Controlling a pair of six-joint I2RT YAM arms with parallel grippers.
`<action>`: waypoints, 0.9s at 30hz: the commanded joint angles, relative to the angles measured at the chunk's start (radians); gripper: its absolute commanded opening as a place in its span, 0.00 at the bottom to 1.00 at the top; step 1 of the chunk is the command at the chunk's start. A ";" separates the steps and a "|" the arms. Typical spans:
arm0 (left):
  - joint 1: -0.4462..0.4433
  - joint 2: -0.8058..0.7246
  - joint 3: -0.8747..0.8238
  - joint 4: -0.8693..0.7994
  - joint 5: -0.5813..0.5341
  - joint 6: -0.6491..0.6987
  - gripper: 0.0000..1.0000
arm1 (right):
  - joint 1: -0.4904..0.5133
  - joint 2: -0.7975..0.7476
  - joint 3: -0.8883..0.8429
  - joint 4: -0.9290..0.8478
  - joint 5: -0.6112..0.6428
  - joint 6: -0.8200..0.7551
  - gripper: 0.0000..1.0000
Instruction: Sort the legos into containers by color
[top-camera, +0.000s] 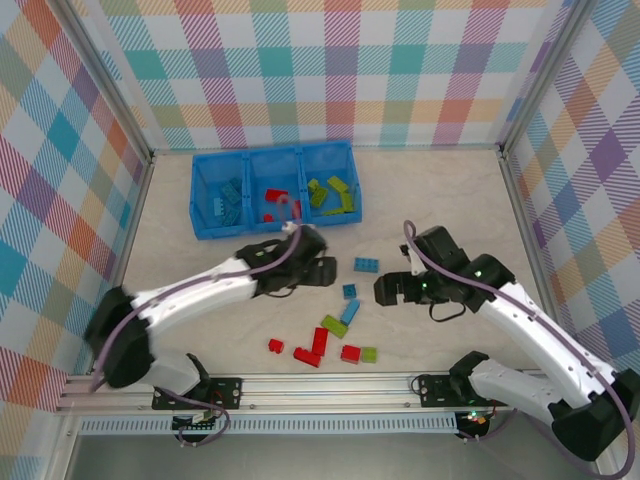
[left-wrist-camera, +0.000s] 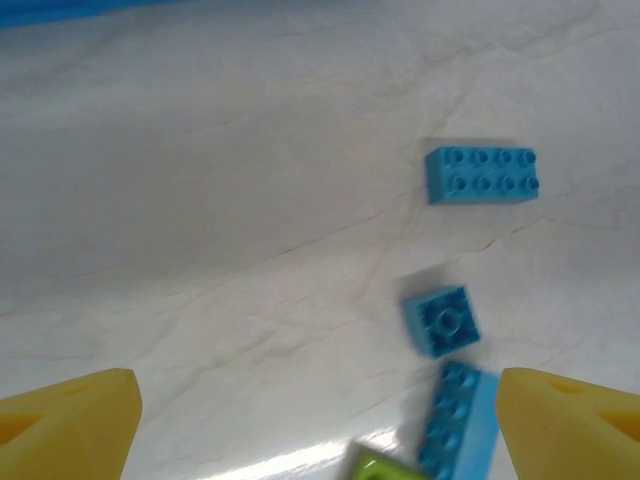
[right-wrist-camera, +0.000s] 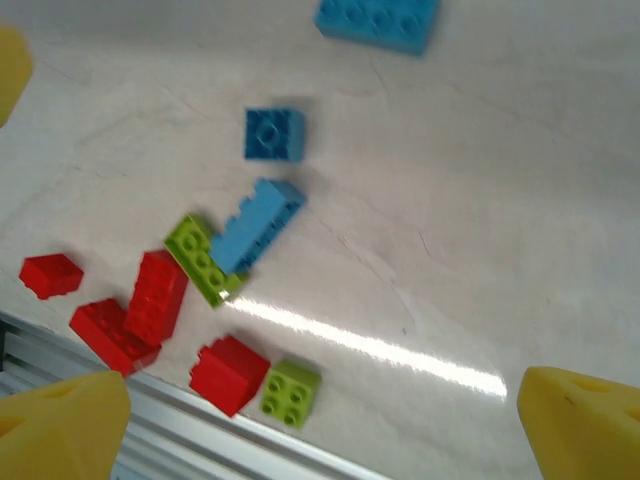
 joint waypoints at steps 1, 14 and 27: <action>-0.049 0.170 0.143 -0.036 -0.024 -0.099 0.92 | -0.005 -0.025 -0.017 -0.101 -0.004 0.085 1.00; -0.058 0.676 0.563 -0.028 -0.017 0.054 1.00 | -0.007 -0.180 -0.035 -0.142 0.015 0.157 1.00; -0.058 0.778 0.657 -0.083 -0.048 0.044 0.62 | -0.009 -0.130 0.021 -0.118 0.007 0.122 1.00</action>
